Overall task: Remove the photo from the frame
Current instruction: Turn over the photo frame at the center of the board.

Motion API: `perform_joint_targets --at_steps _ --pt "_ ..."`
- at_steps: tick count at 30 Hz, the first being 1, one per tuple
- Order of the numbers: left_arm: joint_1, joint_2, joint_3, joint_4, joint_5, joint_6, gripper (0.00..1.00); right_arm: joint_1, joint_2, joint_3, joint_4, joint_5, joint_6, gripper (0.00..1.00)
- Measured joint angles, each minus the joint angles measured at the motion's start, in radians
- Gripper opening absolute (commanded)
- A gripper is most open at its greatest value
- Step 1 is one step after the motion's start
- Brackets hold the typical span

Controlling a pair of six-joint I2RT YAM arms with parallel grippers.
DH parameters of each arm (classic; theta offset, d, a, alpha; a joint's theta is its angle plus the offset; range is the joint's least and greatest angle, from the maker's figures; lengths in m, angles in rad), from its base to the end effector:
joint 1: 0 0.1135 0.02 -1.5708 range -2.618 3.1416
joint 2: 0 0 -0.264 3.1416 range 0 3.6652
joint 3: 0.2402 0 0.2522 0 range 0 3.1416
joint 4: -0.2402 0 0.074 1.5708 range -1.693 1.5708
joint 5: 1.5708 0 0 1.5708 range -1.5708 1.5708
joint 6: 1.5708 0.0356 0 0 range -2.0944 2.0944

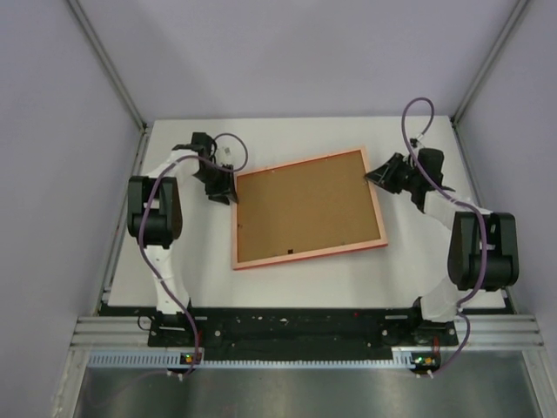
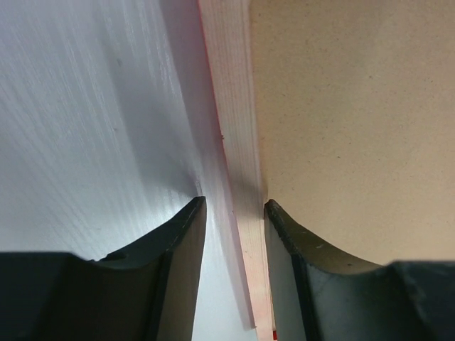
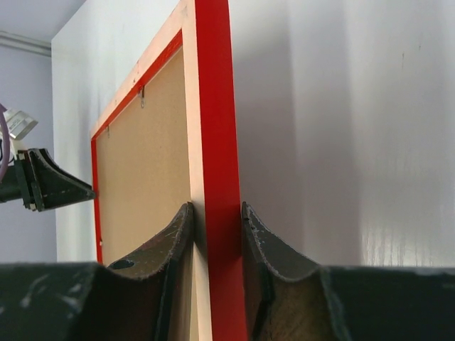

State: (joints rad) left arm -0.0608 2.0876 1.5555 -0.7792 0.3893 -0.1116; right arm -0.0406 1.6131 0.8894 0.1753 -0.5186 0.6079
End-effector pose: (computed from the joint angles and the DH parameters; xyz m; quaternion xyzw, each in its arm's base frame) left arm 0.4178 -0.0390 0.1671 0.0003 0.9732 -0.2020 0.1100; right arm 0.3444 0.0037 0.2053 0.1497 0.8390 0.3470 0.3914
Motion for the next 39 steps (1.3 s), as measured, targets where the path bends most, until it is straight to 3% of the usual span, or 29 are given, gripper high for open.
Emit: perform_joint_targets --at_steps 8,14,21,29,32,35,39 --pt "-0.026 0.022 0.040 -0.004 -0.053 -0.009 0.37 0.007 0.051 0.000 0.035 0.000 0.003 0.00" --pt "-0.032 0.032 0.064 -0.015 -0.085 -0.012 0.19 0.023 0.107 0.000 0.044 0.004 -0.016 0.00" --pt "-0.032 0.038 0.084 -0.024 -0.149 -0.013 0.18 0.047 0.196 0.019 0.013 0.015 -0.064 0.01" --pt "-0.026 0.064 0.130 -0.051 -0.175 -0.009 0.19 0.045 0.293 0.082 0.020 -0.043 -0.079 0.25" --pt "-0.019 0.066 0.132 -0.052 -0.174 -0.009 0.19 0.045 0.303 0.094 0.016 -0.061 -0.085 0.48" --pt "-0.014 0.066 0.132 -0.052 -0.175 -0.009 0.19 0.048 0.306 0.114 0.009 -0.094 -0.092 0.62" --pt "-0.011 0.066 0.132 -0.052 -0.174 -0.009 0.19 0.052 0.306 0.144 -0.017 -0.099 -0.120 0.66"
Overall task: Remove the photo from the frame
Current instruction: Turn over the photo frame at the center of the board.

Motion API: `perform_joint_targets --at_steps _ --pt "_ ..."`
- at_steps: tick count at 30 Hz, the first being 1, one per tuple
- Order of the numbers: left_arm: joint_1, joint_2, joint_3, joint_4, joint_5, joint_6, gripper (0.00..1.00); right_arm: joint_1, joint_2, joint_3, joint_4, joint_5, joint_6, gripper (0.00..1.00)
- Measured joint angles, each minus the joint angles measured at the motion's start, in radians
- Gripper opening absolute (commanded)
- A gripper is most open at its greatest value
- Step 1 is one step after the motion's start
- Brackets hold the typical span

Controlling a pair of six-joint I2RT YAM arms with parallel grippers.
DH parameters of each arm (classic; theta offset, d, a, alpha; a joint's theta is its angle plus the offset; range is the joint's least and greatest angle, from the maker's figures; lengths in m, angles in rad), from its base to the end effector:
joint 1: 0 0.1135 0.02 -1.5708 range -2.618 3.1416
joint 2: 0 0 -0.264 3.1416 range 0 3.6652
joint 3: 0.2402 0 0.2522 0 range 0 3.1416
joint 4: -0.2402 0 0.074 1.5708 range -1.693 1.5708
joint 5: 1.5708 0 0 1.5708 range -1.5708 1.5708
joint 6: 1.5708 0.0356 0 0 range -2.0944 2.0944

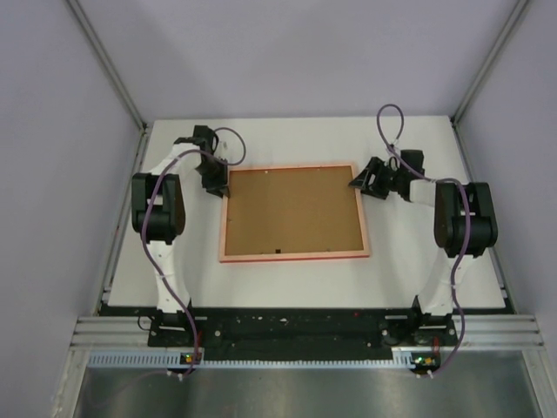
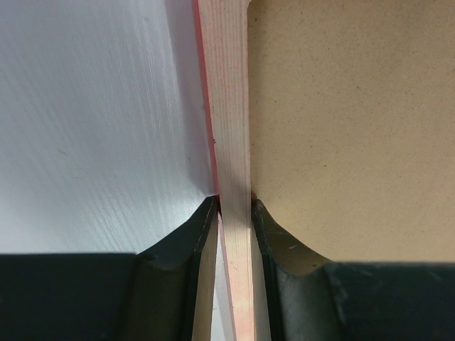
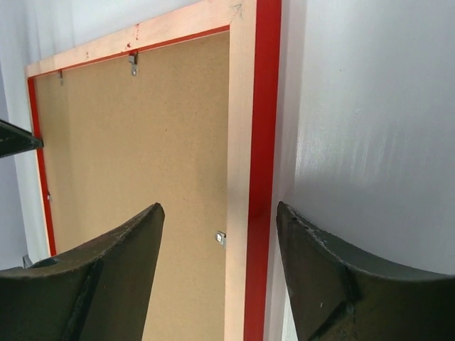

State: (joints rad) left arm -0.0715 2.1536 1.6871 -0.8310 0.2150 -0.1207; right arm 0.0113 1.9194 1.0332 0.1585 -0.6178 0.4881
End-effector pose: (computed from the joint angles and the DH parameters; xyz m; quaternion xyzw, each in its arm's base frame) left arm 0.4388 -0.0390 0.1726 -0.0096 0.9850 -0.1188 0.1246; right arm 0.3882 0.0250 0.1413 0.0844 0.8741 0.3651 0.3092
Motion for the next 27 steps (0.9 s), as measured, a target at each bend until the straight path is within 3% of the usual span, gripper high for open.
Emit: perform_joint_targets --at_steps 5,12,20,23,24,27 --pt "0.002 0.000 0.000 0.000 0.000 0.000 0.19 0.001 0.000 0.047 -0.091 0.035 -0.052 0.72" --pt "0.008 0.002 0.006 -0.007 -0.005 0.000 0.24 0.013 -0.021 0.127 -0.269 0.209 -0.179 0.77" --pt "0.024 0.032 0.060 -0.034 -0.003 0.009 0.58 0.034 -0.106 0.130 -0.393 0.308 -0.291 0.77" --pt "0.026 0.032 0.060 -0.035 0.009 0.013 0.59 0.048 -0.153 0.134 -0.414 0.331 -0.331 0.77" --pt "0.026 0.032 0.060 -0.035 0.014 0.014 0.72 0.053 -0.174 0.134 -0.420 0.340 -0.345 0.77" --pt "0.027 0.026 0.060 -0.035 0.028 0.018 0.73 0.061 -0.240 0.135 -0.437 0.366 -0.389 0.76"
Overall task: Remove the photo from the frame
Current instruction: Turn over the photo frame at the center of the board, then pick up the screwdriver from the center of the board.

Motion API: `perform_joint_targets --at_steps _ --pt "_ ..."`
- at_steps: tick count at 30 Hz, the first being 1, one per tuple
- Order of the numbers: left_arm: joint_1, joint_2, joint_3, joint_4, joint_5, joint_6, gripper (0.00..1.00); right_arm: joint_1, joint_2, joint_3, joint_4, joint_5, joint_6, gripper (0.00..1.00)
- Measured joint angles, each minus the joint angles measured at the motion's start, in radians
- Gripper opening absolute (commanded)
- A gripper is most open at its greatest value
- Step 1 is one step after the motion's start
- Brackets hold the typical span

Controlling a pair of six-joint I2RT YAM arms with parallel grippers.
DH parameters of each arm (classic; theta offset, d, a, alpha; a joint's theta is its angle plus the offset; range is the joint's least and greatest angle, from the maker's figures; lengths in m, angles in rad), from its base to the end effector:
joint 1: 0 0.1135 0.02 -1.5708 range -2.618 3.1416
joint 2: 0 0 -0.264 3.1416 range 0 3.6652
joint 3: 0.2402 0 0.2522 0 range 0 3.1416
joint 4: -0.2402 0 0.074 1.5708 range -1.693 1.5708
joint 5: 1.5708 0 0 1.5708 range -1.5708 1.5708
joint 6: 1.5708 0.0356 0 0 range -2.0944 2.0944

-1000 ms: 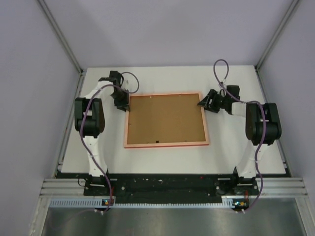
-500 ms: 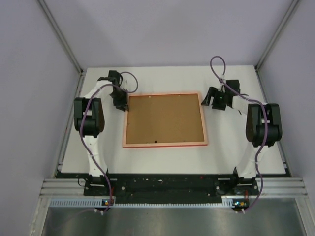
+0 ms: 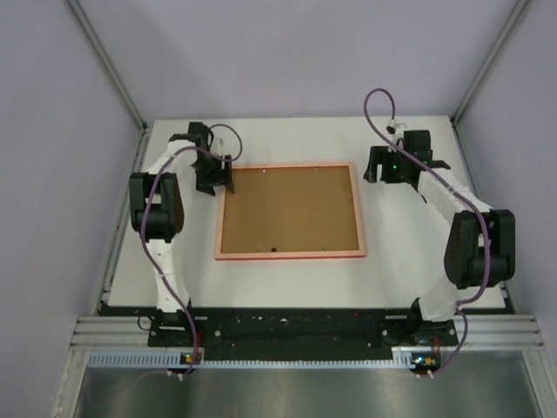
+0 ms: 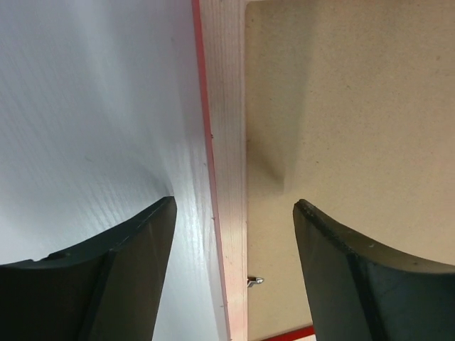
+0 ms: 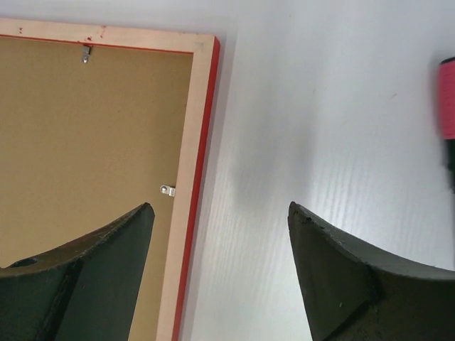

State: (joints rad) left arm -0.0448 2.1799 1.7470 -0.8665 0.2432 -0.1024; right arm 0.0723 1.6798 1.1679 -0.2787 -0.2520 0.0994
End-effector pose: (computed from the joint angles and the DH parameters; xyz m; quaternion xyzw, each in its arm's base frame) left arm 0.4468 -0.0286 0.1771 -0.0119 0.9836 -0.1297 0.1251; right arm 0.3664 0.0354 0.2311 -0.0353 0.9181 0.1481 0.3659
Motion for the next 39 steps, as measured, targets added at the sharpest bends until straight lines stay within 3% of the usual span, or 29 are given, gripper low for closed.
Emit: perform_joint_targets --at_steps 2,3,9,13,21,26,31,39 --pt "0.000 -0.010 0.000 -0.002 0.007 0.000 0.75 0.003 -0.051 0.001 -0.010 0.032 -0.034 0.75" --pt "0.000 -0.019 0.000 -0.002 0.011 0.001 0.97 0.003 -0.076 0.007 -0.021 0.054 -0.056 0.75" --pt "0.000 -0.132 -0.009 -0.001 0.027 0.025 0.98 0.003 -0.175 0.066 -0.029 0.228 -0.190 0.72" --pt "0.000 -0.243 -0.050 0.000 0.028 0.050 0.98 0.002 -0.148 0.127 -0.055 0.333 -0.282 0.71" --pt "0.000 -0.391 -0.139 -0.002 0.014 0.117 0.98 -0.049 0.254 0.484 -0.254 0.431 -0.393 0.67" --pt "0.000 -0.434 -0.190 -0.002 0.020 0.155 0.98 -0.117 0.568 0.886 -0.500 0.406 -0.411 0.67" --pt "0.000 -0.442 -0.231 -0.002 0.037 0.171 0.98 -0.150 0.769 1.223 -0.683 0.412 -0.447 0.63" --pt "0.000 -0.443 -0.259 0.004 0.060 0.181 0.98 -0.144 0.851 1.268 -0.784 0.380 -0.499 0.61"
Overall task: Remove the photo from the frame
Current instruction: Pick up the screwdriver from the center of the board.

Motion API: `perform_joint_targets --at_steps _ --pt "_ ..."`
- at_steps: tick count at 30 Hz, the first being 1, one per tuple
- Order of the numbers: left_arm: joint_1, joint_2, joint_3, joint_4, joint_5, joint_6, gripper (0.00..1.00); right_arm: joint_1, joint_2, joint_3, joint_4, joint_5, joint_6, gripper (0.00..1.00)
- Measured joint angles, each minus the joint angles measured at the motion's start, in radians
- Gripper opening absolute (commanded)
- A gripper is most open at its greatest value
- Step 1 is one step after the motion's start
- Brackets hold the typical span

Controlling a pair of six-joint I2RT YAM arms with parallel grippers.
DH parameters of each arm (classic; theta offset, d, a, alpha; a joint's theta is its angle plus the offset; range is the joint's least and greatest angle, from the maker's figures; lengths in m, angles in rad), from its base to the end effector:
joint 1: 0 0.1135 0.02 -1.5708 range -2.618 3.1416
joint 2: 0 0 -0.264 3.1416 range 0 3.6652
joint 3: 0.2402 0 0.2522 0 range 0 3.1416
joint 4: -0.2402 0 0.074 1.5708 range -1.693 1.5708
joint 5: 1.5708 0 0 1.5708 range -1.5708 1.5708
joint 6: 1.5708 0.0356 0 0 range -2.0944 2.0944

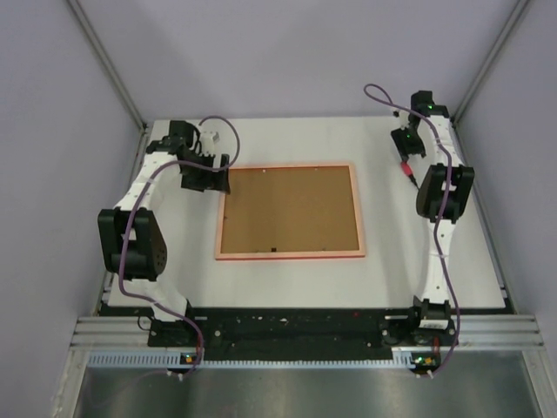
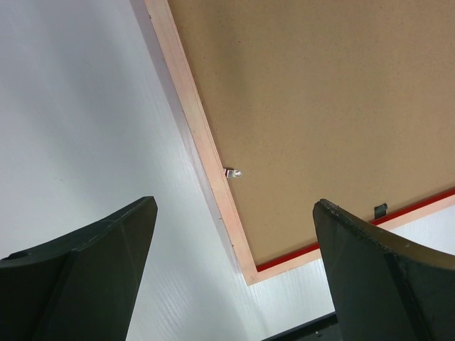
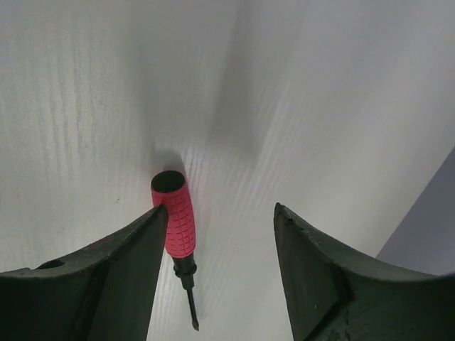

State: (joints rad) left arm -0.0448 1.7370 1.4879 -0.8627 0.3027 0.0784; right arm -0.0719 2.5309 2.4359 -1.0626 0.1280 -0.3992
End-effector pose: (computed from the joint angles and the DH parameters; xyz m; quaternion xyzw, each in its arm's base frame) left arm 0.3629 -0.0269 0.2748 0.0935 0.9587 -0.1430 0.2273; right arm 0.5280 -0.0426 0.2013 -0.1462 0.9658 -0.1086 0.1845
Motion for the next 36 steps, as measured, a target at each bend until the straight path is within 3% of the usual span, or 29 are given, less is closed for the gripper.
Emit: perform_joint_targets --at_steps 15,18,21,22,30,36 --pt "0.000 -0.001 -0.019 0.010 0.019 -0.001 0.98 0.002 -0.004 -0.087 -0.017 -0.121 0.010 0.55" --pt "0.000 -0.001 -0.019 0.010 0.022 -0.001 0.98 0.002 -0.010 -0.107 -0.020 -0.166 0.036 0.38" --pt "0.000 -0.001 -0.019 0.011 0.024 -0.001 0.98 0.002 -0.013 -0.116 -0.020 -0.197 0.062 0.03" --pt "0.000 -0.002 -0.019 0.012 0.026 -0.001 0.98 0.002 -0.013 -0.117 -0.019 -0.198 0.067 0.00" --pt "-0.004 -0.031 -0.017 0.013 0.068 0.005 0.98 -0.006 -0.044 -0.161 0.002 -0.247 0.126 0.00" --pt "-0.039 -0.040 0.027 0.016 0.134 0.009 0.98 -0.002 -0.187 -0.301 0.009 -0.445 0.237 0.00"
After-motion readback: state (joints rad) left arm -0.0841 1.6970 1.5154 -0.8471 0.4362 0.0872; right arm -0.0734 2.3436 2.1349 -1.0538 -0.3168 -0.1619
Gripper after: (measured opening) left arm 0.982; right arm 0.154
